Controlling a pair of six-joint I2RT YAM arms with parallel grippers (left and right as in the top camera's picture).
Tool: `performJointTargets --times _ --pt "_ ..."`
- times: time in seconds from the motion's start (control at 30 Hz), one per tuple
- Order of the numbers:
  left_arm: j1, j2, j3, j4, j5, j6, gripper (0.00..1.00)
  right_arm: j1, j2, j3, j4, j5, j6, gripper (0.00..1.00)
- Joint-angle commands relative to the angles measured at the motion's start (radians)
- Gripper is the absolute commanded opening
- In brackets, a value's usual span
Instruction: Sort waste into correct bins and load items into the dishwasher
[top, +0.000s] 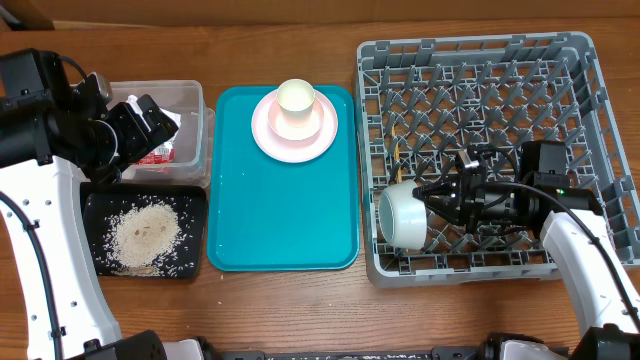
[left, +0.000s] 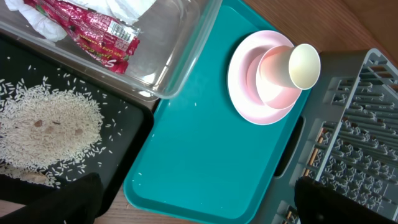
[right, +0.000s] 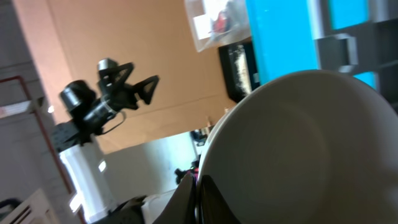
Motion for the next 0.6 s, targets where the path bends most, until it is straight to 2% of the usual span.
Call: performJointTargets --times 0.0,0.23,0.57 --pt "-0.001 -0.013 0.012 0.0 -0.007 0.022 1.0 -0.002 -0.004 -0.002 -0.009 0.097 -0.04 0.04" --pt "-0.001 -0.013 0.012 0.0 -0.007 0.022 1.0 -0.002 -0.004 -0.002 0.005 0.159 -0.039 0.04" --pt "-0.001 -0.013 0.012 0.0 -0.007 0.022 1.0 -0.003 -0.004 -0.002 0.004 0.52 -0.04 0.04"
